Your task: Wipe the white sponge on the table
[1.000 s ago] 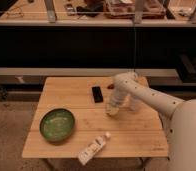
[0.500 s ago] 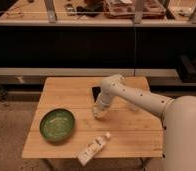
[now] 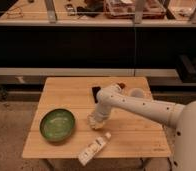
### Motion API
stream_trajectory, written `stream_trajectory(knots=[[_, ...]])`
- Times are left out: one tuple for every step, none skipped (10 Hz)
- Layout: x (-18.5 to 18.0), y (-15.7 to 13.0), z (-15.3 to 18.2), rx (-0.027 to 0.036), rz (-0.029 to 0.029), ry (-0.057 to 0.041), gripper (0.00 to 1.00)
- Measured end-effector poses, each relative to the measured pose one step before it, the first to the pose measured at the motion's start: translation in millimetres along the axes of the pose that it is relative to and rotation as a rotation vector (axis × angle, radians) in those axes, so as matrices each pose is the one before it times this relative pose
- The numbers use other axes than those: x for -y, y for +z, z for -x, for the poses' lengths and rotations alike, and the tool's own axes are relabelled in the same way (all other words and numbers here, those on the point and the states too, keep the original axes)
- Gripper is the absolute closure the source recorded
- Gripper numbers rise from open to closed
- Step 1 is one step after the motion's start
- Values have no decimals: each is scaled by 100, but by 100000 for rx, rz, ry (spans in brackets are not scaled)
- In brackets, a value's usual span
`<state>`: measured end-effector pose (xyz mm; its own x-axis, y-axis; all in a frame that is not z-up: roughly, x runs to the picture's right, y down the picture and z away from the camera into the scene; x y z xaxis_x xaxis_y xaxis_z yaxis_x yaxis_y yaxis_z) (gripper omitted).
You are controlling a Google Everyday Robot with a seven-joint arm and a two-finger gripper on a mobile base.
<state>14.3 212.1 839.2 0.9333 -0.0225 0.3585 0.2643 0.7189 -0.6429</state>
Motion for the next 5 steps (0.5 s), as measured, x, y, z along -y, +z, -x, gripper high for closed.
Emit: stream_trajectory(knots=[[-1528, -135, -1090, -1156, 1022, 1895, 100], [-863, -277, -1159, -1256, 66, 2160, 100], [-696, -936, -2321, -1195, -1874, 5501, 100], [201, -898, -1665, -168, -2451, 4045, 100], [720, -1270, -1128, 2834, -3438, 5245, 100]])
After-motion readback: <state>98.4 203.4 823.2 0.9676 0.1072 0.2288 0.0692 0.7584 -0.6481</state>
